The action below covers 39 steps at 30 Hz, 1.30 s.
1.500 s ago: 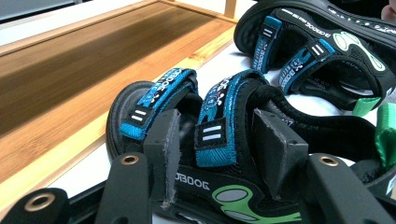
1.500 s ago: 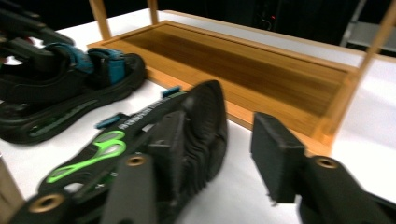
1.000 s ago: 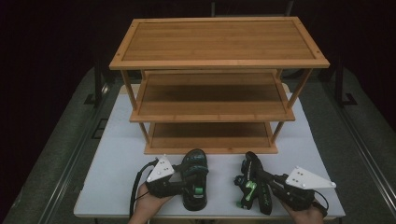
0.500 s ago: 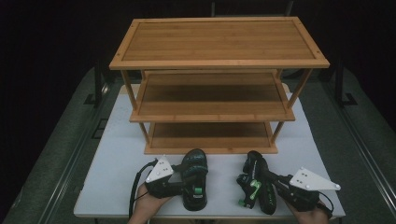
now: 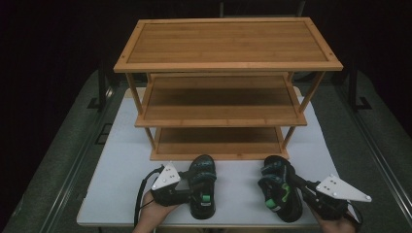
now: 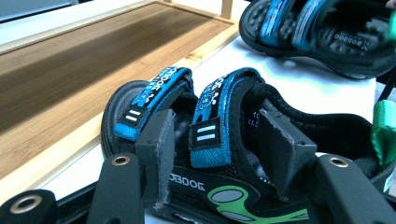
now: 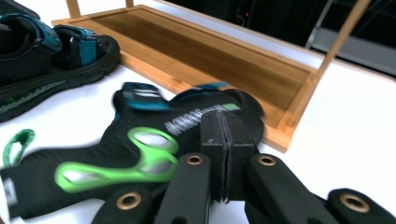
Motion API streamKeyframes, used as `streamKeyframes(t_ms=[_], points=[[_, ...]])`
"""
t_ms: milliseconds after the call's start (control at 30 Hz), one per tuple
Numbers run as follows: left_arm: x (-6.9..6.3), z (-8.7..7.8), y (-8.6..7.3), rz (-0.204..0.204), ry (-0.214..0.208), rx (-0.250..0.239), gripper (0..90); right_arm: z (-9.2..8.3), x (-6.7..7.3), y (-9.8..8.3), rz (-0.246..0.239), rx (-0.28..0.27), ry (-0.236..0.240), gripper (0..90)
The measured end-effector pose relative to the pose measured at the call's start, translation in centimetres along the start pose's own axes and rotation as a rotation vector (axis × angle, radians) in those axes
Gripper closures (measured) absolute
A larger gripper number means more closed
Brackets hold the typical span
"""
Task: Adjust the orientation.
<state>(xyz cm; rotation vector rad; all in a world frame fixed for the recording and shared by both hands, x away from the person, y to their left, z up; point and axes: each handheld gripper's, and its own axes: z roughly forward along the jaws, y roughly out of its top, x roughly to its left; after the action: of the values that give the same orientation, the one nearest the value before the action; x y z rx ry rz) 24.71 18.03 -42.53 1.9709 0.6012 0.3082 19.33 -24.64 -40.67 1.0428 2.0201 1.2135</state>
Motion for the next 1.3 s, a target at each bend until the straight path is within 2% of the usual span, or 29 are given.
streamKeyframes(t_ms=[33,67,100,133,167,300,600,1033,1167,1300], points=[[0.0,0.0,0.0,0.001,0.001,0.002,47.0,0.1,-0.1,-0.2,0.010,0.014,-0.008,89.5],[0.0,0.0,0.0,0.001,0.002,0.002,47.0,0.3,-0.3,-0.5,0.008,0.034,-0.055,89.6],[-0.1,0.0,0.0,0.001,0.002,0.001,46.9,0.3,-0.6,-0.7,0.018,0.047,-0.066,89.6],[0.0,0.0,0.0,0.002,0.002,0.000,46.9,0.3,-0.9,-0.8,0.040,0.049,-0.064,89.5],[0.0,0.0,0.0,0.001,0.002,0.000,46.9,0.2,-1.9,-1.2,0.100,0.058,-0.065,89.5],[-0.2,0.1,0.0,0.003,0.008,-0.002,46.1,0.0,-2.7,-1.6,0.127,0.064,-0.069,88.4],[-0.2,0.1,0.0,0.002,0.010,-0.001,45.6,-0.1,-2.8,-1.6,0.129,0.061,-0.076,85.9],[-0.1,0.0,0.0,0.003,0.006,0.001,45.6,-1.2,-2.9,-1.4,0.141,0.006,-0.065,78.9],[-0.2,0.0,0.0,0.008,0.009,0.002,45.7,-1.8,-2.5,-1.0,0.134,-0.033,-0.039,77.1],[-0.2,0.0,0.0,0.006,0.009,0.003,45.7,-1.8,-2.0,-0.8,0.116,-0.037,-0.006,71.7]])
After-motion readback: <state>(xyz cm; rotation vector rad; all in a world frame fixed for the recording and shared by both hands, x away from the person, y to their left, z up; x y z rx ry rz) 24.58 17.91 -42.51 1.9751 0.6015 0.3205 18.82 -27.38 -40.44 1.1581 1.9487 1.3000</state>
